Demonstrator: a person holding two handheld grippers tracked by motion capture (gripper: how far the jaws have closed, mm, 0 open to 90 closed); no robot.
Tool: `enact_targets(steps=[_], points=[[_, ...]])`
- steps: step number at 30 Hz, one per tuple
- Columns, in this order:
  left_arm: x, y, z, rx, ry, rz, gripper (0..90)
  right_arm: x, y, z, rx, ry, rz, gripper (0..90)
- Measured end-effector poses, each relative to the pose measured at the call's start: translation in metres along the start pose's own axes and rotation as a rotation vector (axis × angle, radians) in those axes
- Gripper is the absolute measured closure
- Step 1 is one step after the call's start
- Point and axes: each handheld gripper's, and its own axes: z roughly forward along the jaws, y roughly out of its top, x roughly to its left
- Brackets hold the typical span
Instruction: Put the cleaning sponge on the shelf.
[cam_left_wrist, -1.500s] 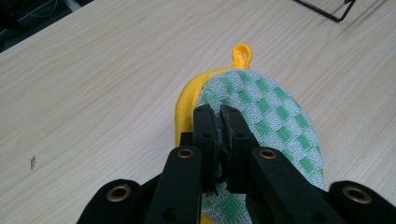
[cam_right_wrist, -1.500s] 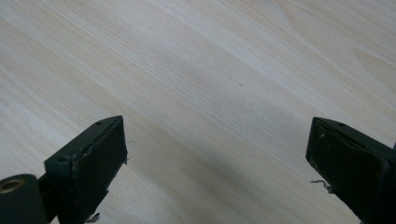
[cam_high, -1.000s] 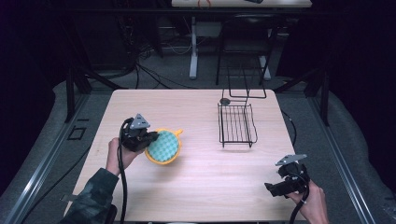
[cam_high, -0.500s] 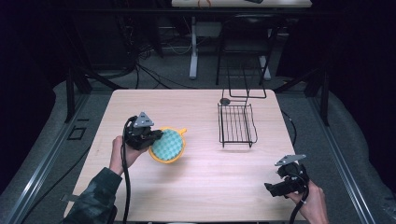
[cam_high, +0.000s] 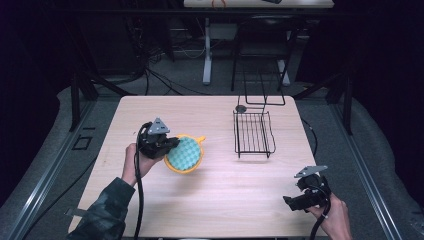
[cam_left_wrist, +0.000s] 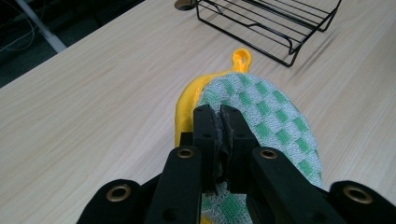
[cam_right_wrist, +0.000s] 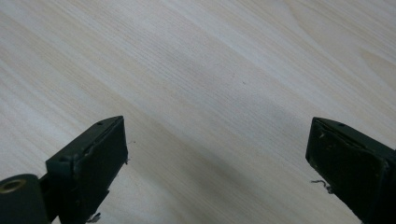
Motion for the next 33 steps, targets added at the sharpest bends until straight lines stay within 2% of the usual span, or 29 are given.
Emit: enact_targets(steps=[11, 22, 26, 33], points=[[-0.008, 0.01, 0.008, -0.003, -0.031, 0.018, 86.1, 0.0, 0.0, 0.001, -0.002, -0.001, -0.002, 5.3], [-0.016, 0.022, 0.016, -0.021, -0.061, 0.026, 86.1, 0.001, 0.0, 0.0, 0.003, -0.005, -0.009, 5.4], [-0.02, 0.027, 0.018, -0.044, -0.074, 0.03, 86.0, 0.001, 0.0, 0.0, 0.004, -0.006, -0.01, 5.5], [-0.025, 0.033, 0.024, -0.046, -0.098, 0.035, 86.0, 0.001, 0.0, 0.0, 0.005, -0.006, -0.015, 5.6]])
